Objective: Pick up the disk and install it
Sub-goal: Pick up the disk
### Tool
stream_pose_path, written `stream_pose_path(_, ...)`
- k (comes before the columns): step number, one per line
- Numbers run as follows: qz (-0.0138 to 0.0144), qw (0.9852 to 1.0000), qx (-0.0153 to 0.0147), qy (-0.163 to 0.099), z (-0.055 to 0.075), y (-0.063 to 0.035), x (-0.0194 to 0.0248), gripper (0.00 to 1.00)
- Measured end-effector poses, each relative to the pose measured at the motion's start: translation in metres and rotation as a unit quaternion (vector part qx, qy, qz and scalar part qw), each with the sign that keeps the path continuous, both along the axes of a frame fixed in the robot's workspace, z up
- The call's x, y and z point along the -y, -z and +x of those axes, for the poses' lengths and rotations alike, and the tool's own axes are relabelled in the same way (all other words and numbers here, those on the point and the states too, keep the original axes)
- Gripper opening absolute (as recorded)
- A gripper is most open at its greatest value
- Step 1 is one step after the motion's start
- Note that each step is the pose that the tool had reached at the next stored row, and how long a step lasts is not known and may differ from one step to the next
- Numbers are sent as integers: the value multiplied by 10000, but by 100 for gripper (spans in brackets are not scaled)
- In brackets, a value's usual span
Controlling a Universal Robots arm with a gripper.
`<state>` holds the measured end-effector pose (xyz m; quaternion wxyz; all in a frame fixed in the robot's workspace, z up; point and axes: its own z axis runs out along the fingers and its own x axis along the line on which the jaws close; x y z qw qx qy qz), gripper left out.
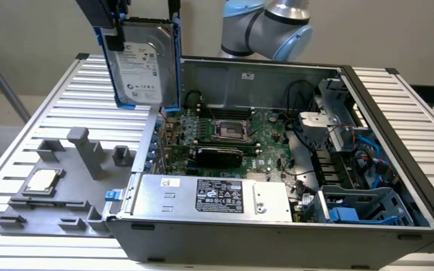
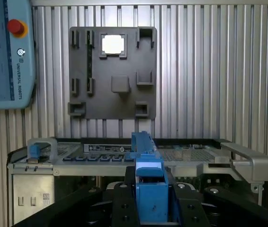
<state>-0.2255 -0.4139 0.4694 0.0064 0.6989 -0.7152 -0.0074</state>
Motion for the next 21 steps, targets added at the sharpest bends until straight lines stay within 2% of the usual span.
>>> stream_pose_path(12, 3, 10000, -1, 0, 543, -11, 115, 33)
stream_pose_path(21, 4, 10000, -1, 0, 953, -15, 275, 33)
